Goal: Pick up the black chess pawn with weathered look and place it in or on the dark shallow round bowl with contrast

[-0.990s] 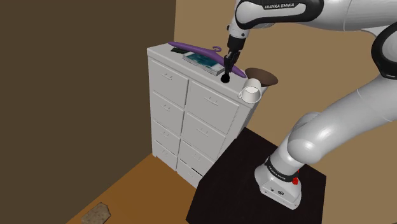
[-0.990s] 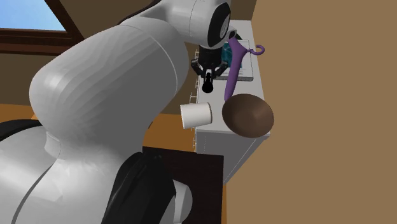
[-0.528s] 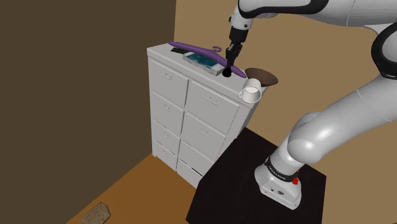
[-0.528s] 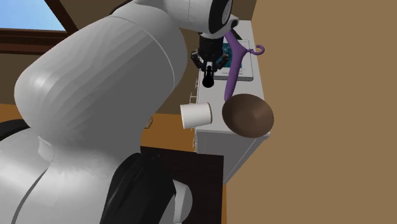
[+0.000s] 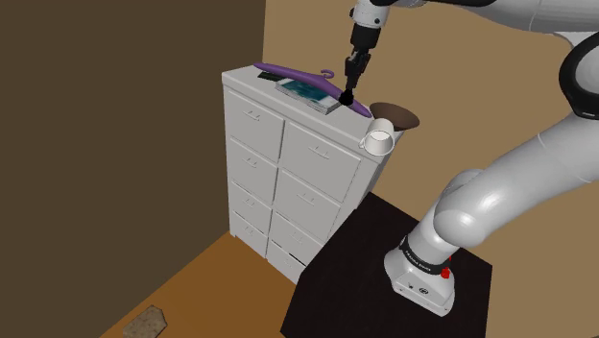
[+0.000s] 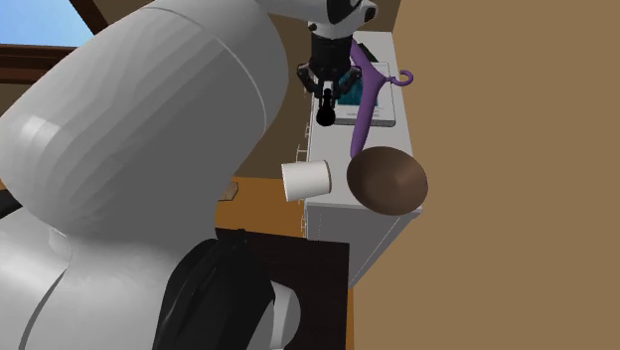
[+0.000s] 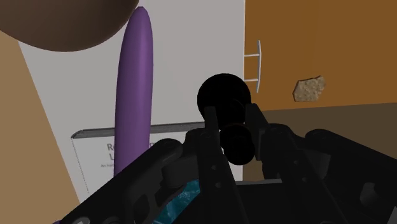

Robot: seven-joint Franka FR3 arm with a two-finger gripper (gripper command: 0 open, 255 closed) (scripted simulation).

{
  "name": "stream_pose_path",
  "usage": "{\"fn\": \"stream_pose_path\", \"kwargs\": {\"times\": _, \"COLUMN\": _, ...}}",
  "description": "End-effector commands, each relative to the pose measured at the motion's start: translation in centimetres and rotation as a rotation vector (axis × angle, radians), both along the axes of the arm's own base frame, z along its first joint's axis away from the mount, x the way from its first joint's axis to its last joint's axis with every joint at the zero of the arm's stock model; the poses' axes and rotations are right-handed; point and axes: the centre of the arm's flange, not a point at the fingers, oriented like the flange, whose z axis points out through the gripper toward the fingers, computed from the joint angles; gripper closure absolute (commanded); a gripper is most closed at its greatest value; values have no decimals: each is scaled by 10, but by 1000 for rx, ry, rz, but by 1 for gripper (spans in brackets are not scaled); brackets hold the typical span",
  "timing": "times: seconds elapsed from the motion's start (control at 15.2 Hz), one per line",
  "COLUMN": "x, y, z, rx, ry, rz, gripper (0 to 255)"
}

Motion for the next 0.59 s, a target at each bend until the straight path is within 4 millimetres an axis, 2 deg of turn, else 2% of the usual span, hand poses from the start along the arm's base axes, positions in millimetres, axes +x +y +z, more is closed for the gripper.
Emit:
{"fn": "stream_pose_path", "kwargs": {"times": 0.0, "x": 0, "y": 0, "z": 10, "rx": 0, "ry": 0, "rz": 0, "gripper": 255}}
{"fn": "stream_pose_path", "kwargs": {"times": 0.4, "x": 0, "y": 0, "z": 40, "rx": 0, "ry": 0, "rz": 0, "gripper": 255}}
{"fn": "stream_pose_path", "kwargs": {"times": 0.53, "x": -17, "y": -20, "z": 43, "rx": 0, "ry": 0, "rz": 0, "gripper": 255}}
